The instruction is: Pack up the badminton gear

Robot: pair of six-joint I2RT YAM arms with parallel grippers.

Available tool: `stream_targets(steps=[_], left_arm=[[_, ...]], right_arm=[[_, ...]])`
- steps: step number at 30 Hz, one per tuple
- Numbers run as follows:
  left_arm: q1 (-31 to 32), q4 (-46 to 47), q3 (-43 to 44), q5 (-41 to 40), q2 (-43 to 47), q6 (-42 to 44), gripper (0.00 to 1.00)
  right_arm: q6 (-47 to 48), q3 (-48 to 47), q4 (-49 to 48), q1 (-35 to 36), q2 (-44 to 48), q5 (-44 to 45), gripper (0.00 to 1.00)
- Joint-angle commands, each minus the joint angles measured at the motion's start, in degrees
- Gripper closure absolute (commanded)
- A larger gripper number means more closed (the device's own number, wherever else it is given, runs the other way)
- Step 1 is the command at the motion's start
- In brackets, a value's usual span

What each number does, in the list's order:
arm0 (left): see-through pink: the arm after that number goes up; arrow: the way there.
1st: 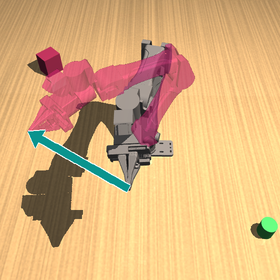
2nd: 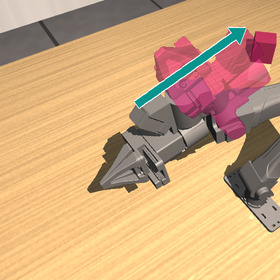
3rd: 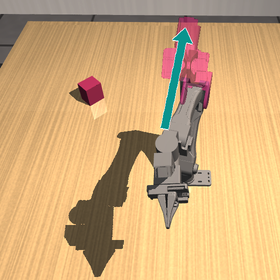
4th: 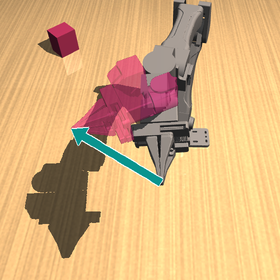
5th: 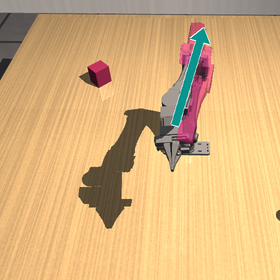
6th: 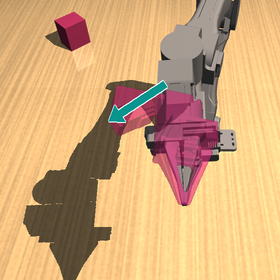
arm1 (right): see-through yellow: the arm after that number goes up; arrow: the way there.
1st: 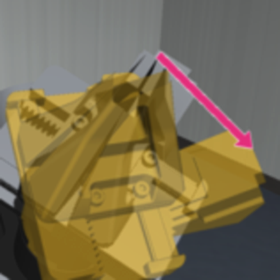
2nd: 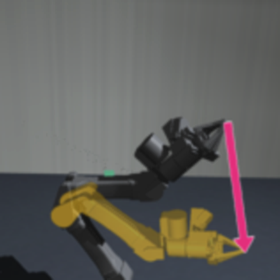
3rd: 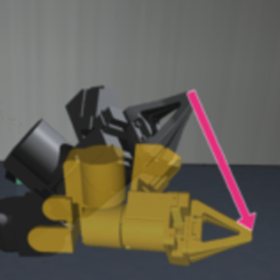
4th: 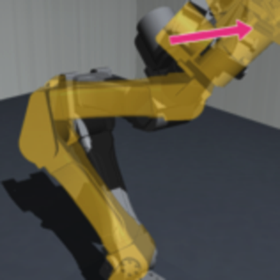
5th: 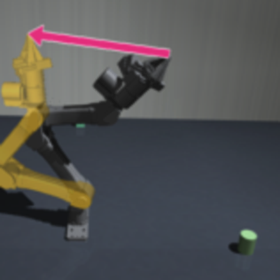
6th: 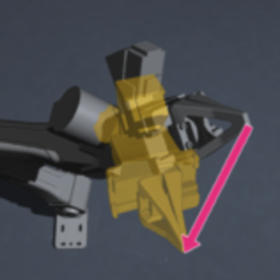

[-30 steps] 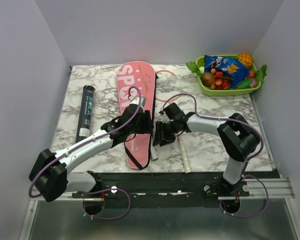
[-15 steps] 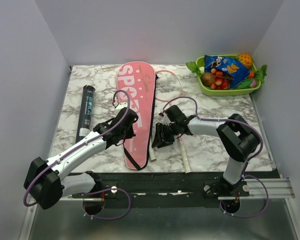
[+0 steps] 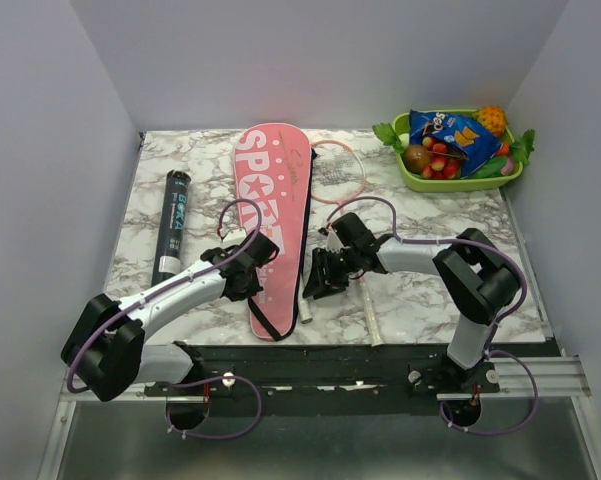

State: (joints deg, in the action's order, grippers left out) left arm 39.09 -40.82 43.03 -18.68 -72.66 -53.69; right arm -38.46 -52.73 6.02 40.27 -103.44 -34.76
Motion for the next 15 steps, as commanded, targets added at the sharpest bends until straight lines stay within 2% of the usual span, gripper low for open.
stream_targets(steps=[1,9,15], left_arm=[[-0.2,-2.2,-1.5,-1.5,-0.6,-3.4,1.00],[-0.2,-0.8,-2.9,0.4,-3.9,-3.5,1.00],[-0.3,5.3,-5.6,4.4,-5.5,-2.9,1.00]], right_arm=[[-0.7,1.2,-2.0,-0.1,1.5,-1.8,0.50],[-1.3,1.2,-2.4,-0.1,0.8,-2.2,0.50],[-2.1,0.8,-3.2,0.1,0.3,-2.9,0.51]])
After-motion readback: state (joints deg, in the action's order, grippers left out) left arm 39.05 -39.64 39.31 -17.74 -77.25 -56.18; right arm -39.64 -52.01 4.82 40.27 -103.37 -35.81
